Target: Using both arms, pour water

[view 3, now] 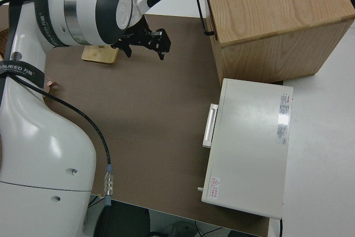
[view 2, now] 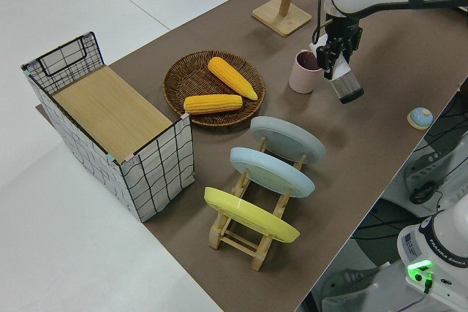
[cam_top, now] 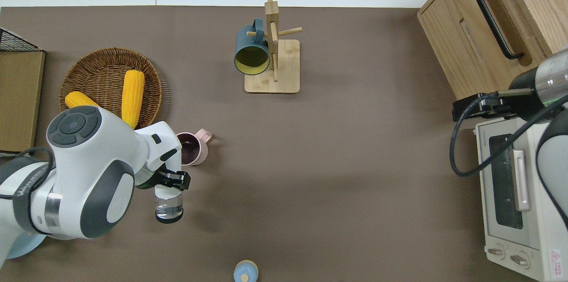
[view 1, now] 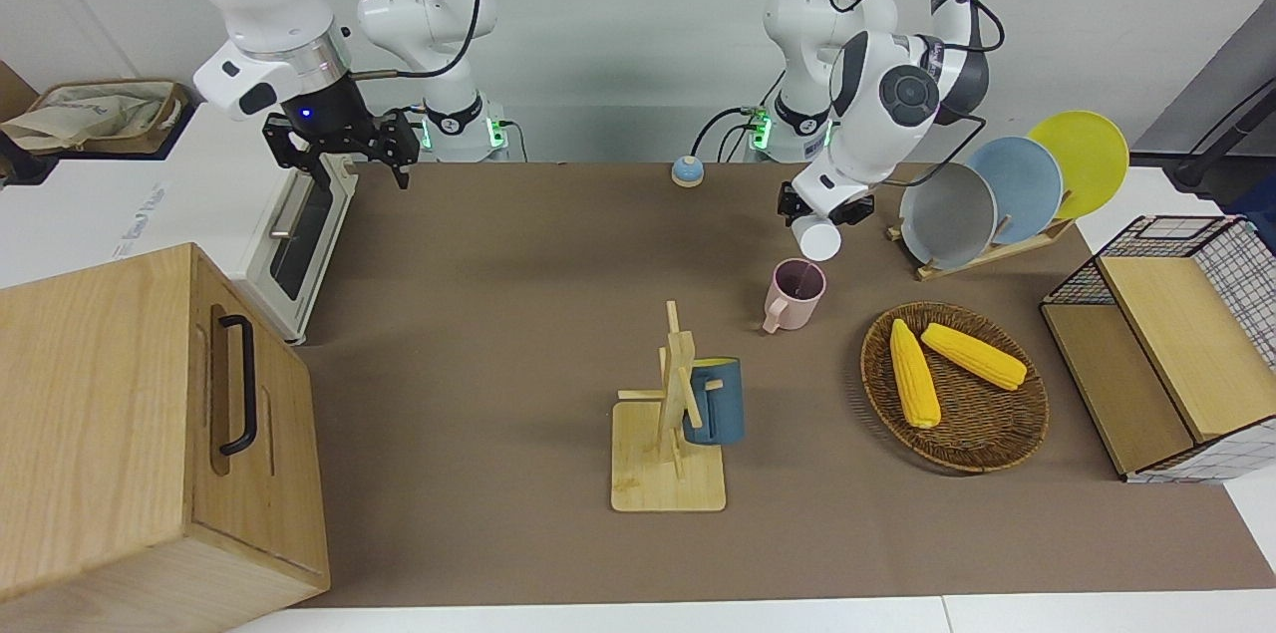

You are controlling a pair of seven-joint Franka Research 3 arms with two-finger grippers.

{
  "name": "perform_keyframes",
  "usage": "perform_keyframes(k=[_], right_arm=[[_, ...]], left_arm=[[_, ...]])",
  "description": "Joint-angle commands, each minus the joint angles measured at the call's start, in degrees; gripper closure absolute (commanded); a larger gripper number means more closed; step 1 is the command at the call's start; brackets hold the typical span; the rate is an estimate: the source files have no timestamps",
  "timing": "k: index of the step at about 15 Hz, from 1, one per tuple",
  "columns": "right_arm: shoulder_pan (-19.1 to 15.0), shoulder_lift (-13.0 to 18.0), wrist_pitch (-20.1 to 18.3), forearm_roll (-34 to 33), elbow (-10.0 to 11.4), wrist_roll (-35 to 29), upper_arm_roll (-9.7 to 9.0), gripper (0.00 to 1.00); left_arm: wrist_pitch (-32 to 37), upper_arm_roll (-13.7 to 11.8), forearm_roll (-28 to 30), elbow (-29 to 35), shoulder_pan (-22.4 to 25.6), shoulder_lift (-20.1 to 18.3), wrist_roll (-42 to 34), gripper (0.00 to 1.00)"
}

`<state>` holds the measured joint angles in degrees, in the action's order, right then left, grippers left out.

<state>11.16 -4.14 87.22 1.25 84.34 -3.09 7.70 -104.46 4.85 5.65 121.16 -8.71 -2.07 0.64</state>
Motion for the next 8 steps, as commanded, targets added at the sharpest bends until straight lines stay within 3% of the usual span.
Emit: perform_keyframes(k=[1, 8], right_arm=[[0.09, 0.72, 0.15, 0.95, 0.3, 1.16, -0.23, 0.011], [0.0, 0.72, 0.15, 0.69, 0.3, 1.16, -0.23, 0.011]], left_arm=[[5.32, -0.46, -1.35, -5.23, -0.34, 1.81, 0.24, 1.0], [6.64, -0.55, -1.44, -5.32, -0.34, 1.72, 0.41, 1.0]])
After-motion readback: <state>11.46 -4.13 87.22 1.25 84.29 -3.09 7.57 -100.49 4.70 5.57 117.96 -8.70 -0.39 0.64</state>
